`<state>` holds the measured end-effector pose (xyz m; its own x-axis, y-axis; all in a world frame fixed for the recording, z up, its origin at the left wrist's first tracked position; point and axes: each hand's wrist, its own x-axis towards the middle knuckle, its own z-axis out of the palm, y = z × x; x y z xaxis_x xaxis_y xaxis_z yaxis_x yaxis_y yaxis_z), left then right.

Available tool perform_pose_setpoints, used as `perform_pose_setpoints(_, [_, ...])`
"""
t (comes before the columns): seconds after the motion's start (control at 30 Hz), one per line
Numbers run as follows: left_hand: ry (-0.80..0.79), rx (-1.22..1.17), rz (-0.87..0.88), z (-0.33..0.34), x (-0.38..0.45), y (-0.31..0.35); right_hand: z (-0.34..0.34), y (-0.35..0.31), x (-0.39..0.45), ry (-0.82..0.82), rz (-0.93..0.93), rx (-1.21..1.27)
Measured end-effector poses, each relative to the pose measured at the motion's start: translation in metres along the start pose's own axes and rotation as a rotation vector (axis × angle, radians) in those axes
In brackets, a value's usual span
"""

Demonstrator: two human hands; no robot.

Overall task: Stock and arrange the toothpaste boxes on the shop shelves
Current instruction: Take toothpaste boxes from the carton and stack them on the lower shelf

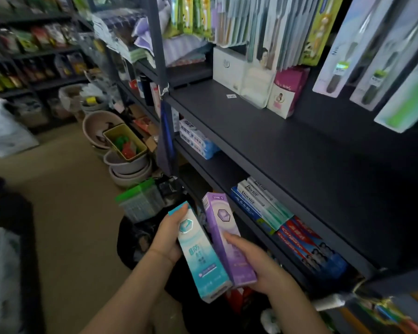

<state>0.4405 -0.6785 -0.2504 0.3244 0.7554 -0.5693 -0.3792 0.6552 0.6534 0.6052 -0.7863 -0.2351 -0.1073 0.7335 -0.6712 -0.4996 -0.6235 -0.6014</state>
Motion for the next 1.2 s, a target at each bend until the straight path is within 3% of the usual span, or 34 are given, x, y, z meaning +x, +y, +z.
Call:
perform_pose_setpoints(0.17, [-0.064,0.002,-0.052,-0.006,0.055,0.027,0.008,-0.026,0.042,0.115,-0.027,-0.101])
perform_pose_setpoints(0.37, [-0.034,-0.054,-0.37,-0.028,0.156,0.06,0.038,-0.062,0.121,0.333,-0.122,-0.235])
perform_pose_setpoints(0.47, [-0.078,-0.076,-0.506,-0.038,0.202,0.071,0.05,-0.084,0.172,0.51,-0.152,-0.49])
perform_pose_setpoints(0.7, [-0.064,-0.009,-0.493,-0.057,0.287,0.101,0.055,-0.134,0.277,0.818,-0.207,-1.043])
perform_pose_setpoints(0.93, [-0.104,-0.02,-0.571,-0.075,0.319,0.105,0.053,-0.15,0.332,1.064,-0.224,-1.532])
perform_pose_setpoints(1.03, [-0.091,-0.006,-0.624,-0.075,0.321,0.104,0.051,-0.147,0.339,1.157,-0.119,-1.741])
perform_pose_setpoints(1.2, [-0.094,0.008,-0.662,-0.076,0.323,0.095,0.039,-0.151,0.346,1.199,0.103,-1.781])
